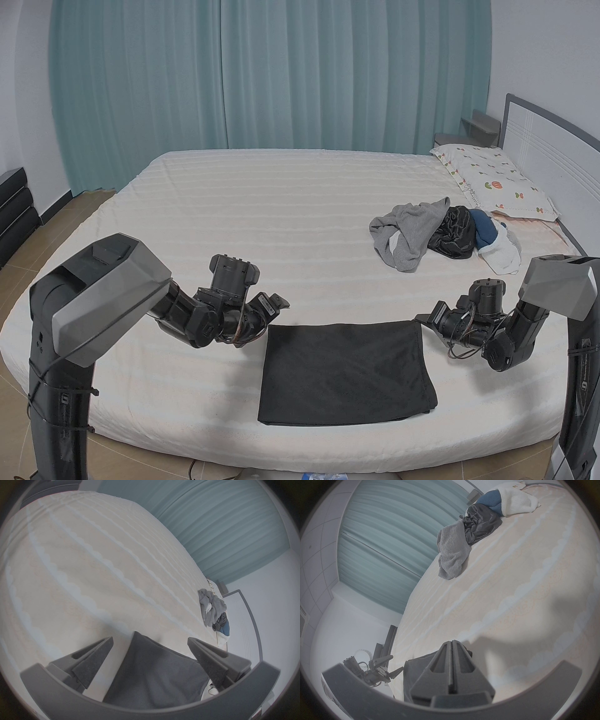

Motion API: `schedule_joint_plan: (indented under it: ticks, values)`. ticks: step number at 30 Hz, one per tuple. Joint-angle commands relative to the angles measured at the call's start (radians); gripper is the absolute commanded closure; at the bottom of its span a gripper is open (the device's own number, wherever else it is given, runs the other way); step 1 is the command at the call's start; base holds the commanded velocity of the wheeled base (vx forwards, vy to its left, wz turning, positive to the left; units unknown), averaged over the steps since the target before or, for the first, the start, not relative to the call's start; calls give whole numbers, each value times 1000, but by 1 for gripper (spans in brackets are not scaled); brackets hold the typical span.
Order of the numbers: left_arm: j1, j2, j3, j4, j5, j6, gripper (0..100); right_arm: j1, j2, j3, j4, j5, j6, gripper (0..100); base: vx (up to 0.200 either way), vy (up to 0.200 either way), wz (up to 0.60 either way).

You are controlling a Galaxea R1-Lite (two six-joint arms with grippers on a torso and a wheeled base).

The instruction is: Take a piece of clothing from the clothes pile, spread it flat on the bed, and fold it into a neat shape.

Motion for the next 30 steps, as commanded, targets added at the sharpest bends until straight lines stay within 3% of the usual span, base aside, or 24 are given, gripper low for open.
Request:
schedule_joint_plan:
  ticks: [1, 6, 7, 30]
  values:
    - [-21, 78, -69, 3, 3, 3, 0, 3, 2, 6, -5, 0, 0, 100, 0, 0, 0]
    - [-21, 97, -95, 8, 5, 6, 0, 5, 1, 4, -5, 0, 0, 100, 0, 0, 0]
    - [-21, 97, -95, 8, 5, 6, 100, 5, 1, 4, -5, 0, 0, 100, 0, 0, 0]
    - [-11, 101, -92, -3, 85, 12, 100, -3, 25, -26, -5, -15, -1, 100, 0, 0, 0]
